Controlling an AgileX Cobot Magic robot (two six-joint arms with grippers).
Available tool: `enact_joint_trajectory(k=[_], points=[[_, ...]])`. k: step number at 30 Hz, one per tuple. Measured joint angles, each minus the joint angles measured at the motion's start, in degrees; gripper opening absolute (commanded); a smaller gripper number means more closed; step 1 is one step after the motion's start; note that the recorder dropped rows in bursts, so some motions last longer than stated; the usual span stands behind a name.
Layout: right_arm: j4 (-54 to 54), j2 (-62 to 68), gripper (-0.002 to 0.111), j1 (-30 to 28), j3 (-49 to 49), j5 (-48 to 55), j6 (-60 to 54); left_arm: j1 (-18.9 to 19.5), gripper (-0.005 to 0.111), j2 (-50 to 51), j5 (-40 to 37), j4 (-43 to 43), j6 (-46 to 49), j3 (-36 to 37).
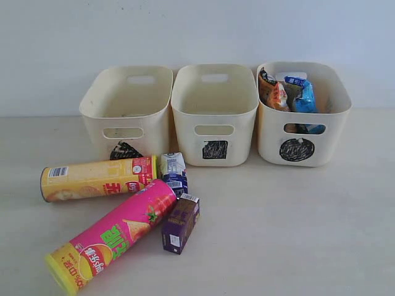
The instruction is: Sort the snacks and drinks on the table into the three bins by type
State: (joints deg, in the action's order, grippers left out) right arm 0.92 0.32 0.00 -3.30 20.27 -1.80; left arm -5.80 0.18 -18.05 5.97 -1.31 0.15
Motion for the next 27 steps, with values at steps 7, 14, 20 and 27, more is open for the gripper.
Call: enact_joint_trajectory(k=[7, 14, 20, 27], points=[[0.0, 0.0, 0.0, 0.0, 3.0, -2.6, 0.1, 0.0, 0.004, 0.0, 0.0, 0.0, 0.0, 0.0], [0.0, 0.0, 0.0, 0.0, 3.0, -2.6, 0.5, 0.0, 0.004, 0.0, 0.0, 0.0, 0.0, 0.0], [0.0, 0.0, 0.0, 0.0, 3.0, -2.4, 1.5, 0.0, 0.004, 0.0, 0.0, 0.0, 0.0, 0.0], [0.0, 0.0, 0.0, 0.0, 3.0, -1.5, 1.8, 0.0, 0.004, 0.0, 0.0, 0.0, 0.0, 0.0]])
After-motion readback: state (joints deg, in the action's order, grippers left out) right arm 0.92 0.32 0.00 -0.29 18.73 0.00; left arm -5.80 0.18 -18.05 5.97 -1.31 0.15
